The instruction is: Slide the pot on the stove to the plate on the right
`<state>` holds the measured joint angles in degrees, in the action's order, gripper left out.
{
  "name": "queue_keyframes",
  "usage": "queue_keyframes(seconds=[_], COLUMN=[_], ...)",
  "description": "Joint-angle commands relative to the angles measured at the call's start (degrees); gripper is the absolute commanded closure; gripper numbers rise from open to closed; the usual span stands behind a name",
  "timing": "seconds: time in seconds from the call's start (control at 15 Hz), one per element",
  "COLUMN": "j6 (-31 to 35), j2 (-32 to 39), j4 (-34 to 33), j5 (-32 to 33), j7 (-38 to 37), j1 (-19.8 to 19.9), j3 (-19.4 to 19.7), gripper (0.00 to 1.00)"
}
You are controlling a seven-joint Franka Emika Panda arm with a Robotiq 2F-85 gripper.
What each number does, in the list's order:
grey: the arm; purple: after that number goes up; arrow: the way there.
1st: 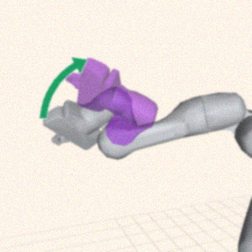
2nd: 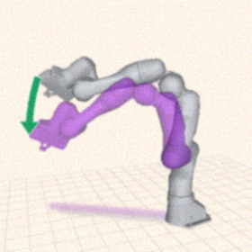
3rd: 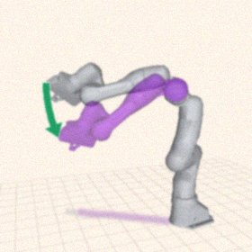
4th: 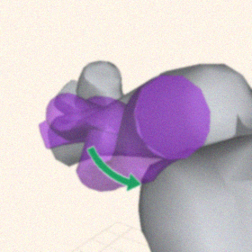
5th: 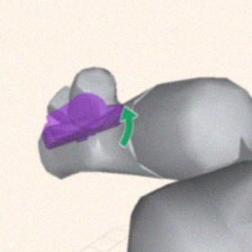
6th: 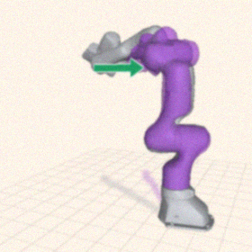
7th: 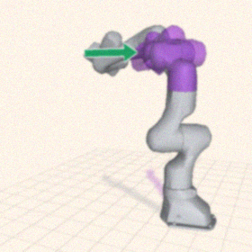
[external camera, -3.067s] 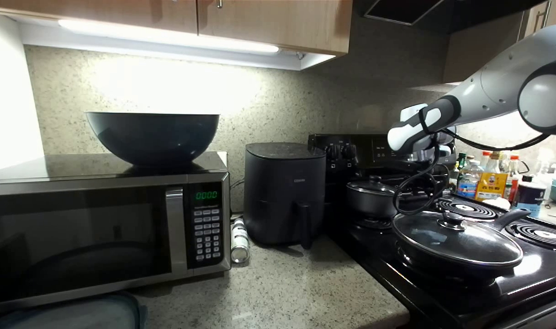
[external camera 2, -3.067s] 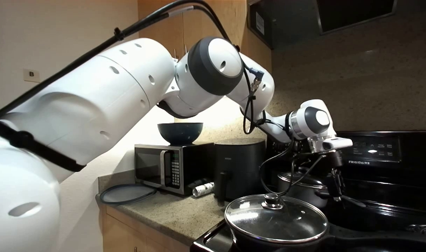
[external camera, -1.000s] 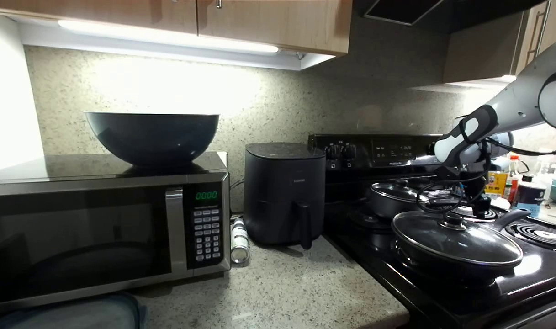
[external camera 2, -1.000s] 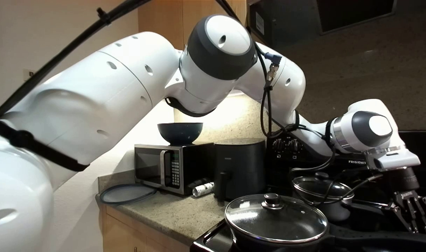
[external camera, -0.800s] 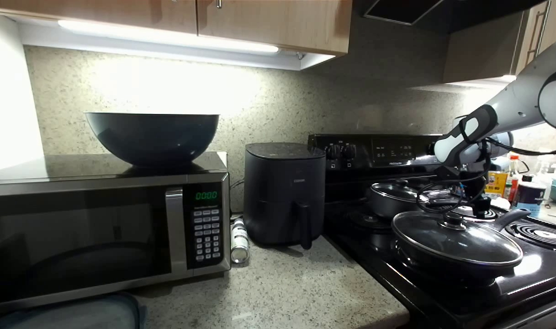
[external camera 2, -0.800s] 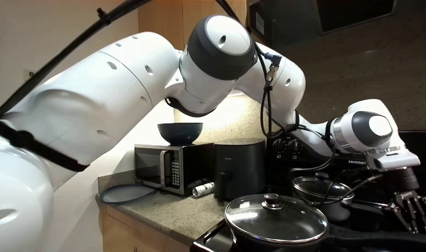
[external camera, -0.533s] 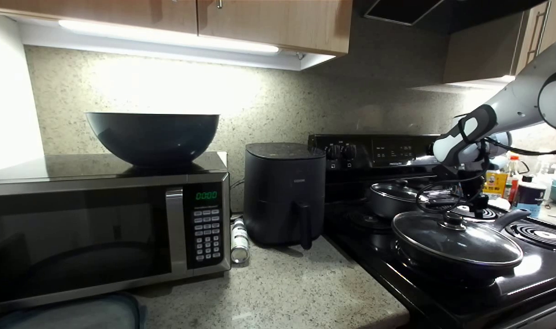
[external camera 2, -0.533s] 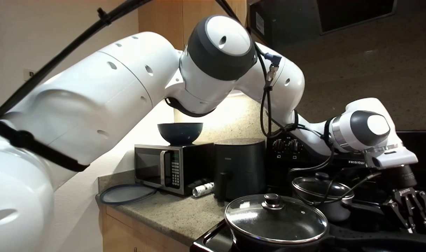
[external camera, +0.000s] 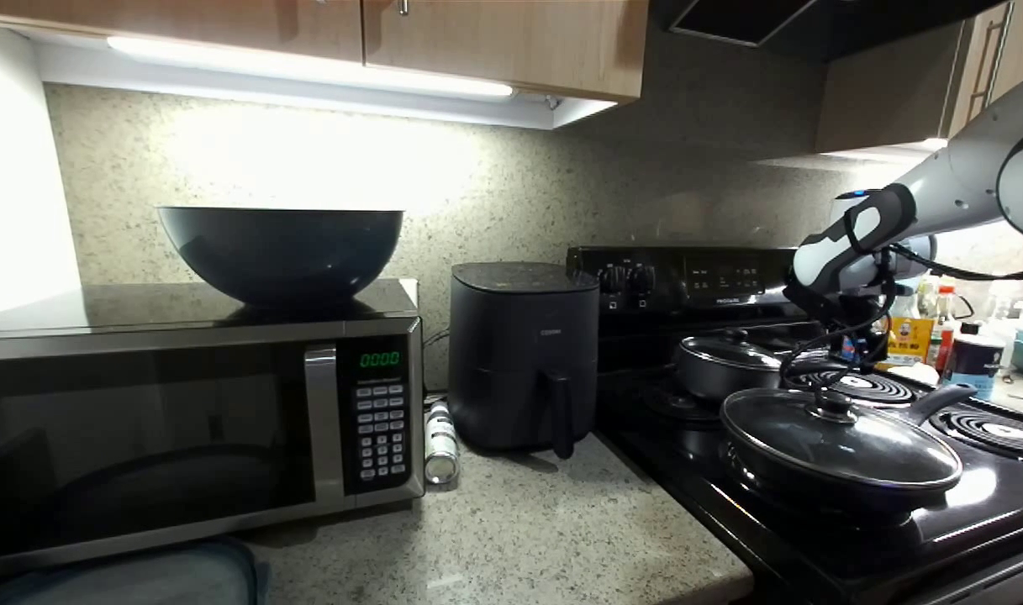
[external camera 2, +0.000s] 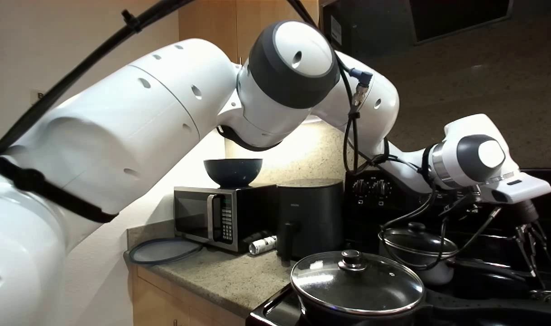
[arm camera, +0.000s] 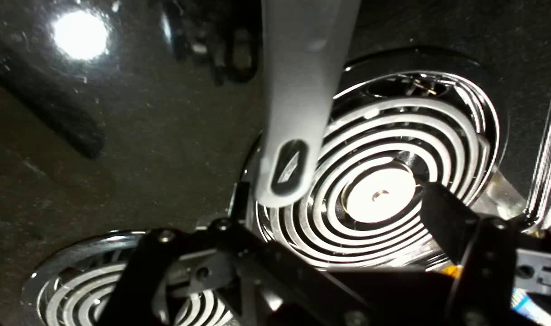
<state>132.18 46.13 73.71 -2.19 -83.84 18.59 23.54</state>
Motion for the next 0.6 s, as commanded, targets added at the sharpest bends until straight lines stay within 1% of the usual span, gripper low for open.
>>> queue_keyframes(seconds=[0.0, 0.13, 0.27, 0.53], j6=[0.00, -1.08, -1.05, -0.03], j2=[0.23, 0.81, 0.81, 0.38], j4=[-0.54, -1.54, -1.84, -1.31], j5=[0.06, -0.03, 0.23, 2.92], j7=[0.96, 2.99, 4.46, 4.51], j1=[0.59, 0.95, 0.48, -2.82], j3=[-0.33, -1.32, -2.33, -2.43], gripper=[0.00, 0.00, 0.00, 0.00])
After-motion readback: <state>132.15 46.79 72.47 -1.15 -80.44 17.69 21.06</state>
